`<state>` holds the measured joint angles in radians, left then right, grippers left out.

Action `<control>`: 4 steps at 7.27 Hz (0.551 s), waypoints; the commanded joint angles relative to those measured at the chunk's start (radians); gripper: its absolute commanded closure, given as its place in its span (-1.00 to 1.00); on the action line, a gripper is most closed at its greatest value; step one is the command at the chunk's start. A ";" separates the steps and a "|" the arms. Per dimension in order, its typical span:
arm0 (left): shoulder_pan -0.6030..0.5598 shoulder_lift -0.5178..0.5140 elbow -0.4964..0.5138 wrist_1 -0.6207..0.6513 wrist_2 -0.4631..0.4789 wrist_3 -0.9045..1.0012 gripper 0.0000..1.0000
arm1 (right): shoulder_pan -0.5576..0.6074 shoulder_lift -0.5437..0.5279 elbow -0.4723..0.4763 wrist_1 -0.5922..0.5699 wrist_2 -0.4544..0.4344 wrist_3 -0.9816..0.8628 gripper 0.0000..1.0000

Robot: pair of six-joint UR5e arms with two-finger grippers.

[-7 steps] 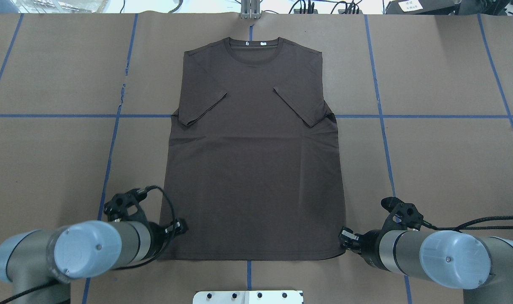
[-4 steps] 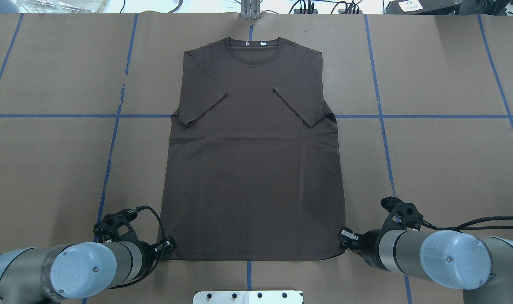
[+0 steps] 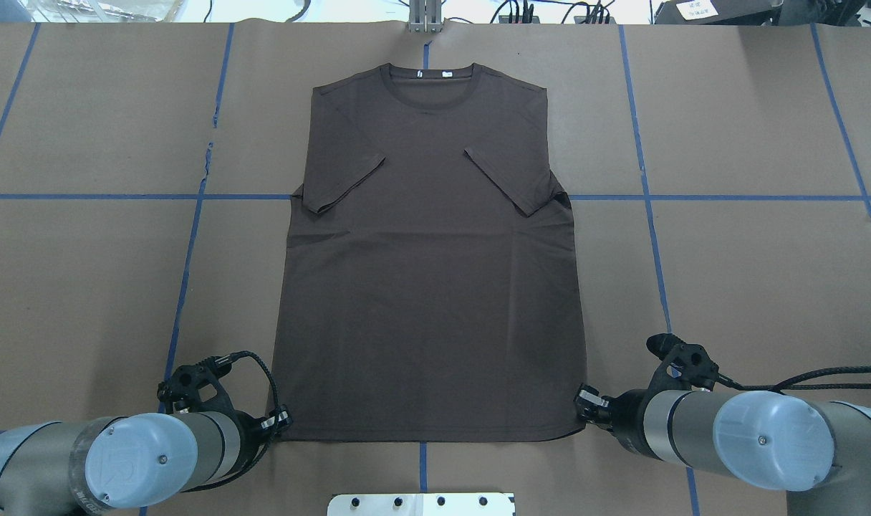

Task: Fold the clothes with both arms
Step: 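Grasp both hem corners with the left and right grippers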

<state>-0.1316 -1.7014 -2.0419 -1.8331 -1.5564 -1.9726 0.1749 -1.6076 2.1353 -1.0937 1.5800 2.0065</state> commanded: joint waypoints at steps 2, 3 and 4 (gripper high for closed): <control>-0.002 0.000 -0.033 0.003 -0.002 0.001 1.00 | 0.000 0.000 0.005 0.000 0.000 0.000 1.00; 0.001 0.008 -0.113 0.035 -0.004 -0.002 1.00 | -0.006 -0.015 0.043 0.000 0.003 0.002 1.00; 0.053 0.012 -0.206 0.148 -0.004 -0.027 1.00 | -0.041 -0.059 0.096 0.000 0.015 0.000 1.00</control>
<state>-0.1190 -1.6954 -2.1459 -1.7827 -1.5594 -1.9794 0.1629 -1.6277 2.1761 -1.0937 1.5848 2.0070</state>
